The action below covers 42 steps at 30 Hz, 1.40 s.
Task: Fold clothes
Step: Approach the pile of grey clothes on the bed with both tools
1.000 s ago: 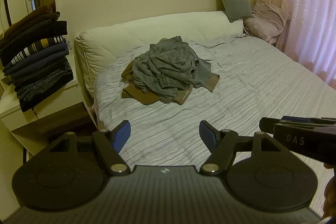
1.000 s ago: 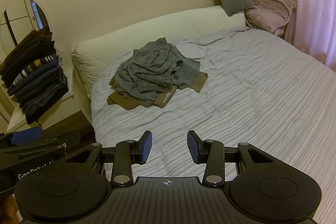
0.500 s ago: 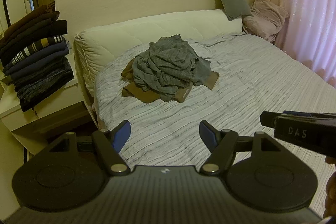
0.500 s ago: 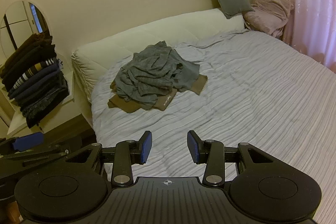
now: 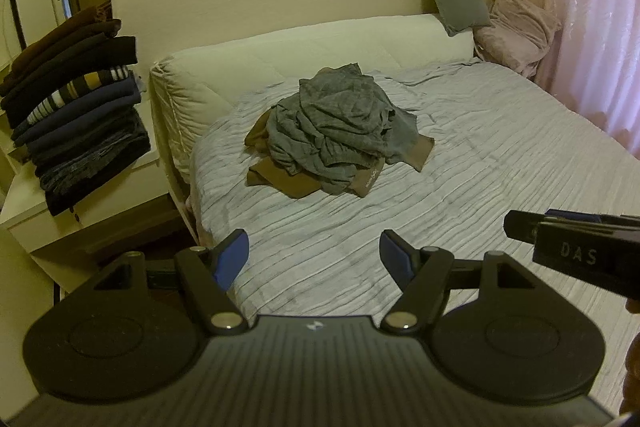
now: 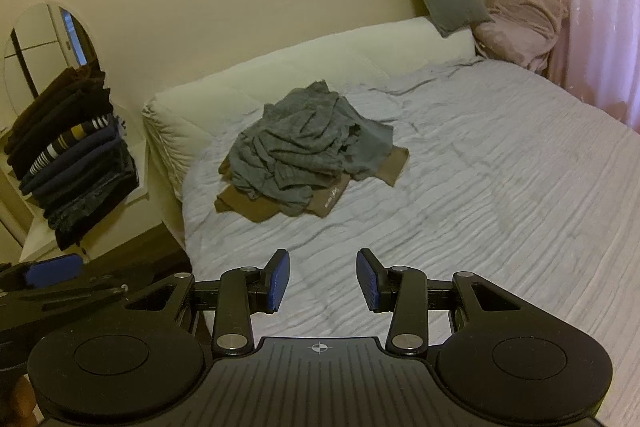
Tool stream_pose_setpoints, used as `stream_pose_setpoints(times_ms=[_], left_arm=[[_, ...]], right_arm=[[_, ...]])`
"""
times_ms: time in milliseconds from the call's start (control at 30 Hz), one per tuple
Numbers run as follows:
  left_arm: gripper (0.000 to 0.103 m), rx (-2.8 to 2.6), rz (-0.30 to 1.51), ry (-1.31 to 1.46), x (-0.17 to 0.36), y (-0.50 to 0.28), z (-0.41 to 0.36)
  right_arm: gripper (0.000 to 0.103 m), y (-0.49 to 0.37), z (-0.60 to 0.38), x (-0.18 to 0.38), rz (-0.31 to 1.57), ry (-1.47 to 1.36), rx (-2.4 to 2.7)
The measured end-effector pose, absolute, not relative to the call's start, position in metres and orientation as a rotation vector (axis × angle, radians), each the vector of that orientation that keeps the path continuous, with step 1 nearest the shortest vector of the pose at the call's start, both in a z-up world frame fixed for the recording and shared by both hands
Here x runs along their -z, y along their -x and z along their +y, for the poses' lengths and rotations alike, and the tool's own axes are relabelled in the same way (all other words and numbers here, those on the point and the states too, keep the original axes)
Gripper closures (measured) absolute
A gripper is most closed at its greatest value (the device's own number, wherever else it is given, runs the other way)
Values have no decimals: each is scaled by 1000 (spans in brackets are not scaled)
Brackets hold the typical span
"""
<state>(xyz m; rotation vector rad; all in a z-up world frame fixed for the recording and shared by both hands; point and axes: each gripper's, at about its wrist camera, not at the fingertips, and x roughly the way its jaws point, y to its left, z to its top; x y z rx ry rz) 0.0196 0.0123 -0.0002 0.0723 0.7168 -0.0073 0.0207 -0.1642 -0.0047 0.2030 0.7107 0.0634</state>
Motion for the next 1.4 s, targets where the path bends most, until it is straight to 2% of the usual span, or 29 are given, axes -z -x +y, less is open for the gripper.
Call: stream_pose_setpoints(times_ms=[533,1400], left_arm=[[34,107,762,-113,14,-99,14],[34,180,873,-141,47,-271,47]], right_arm=[[62,-76,-179,19,721,-283,9],[62,-234,-175,59,825,-361,89]])
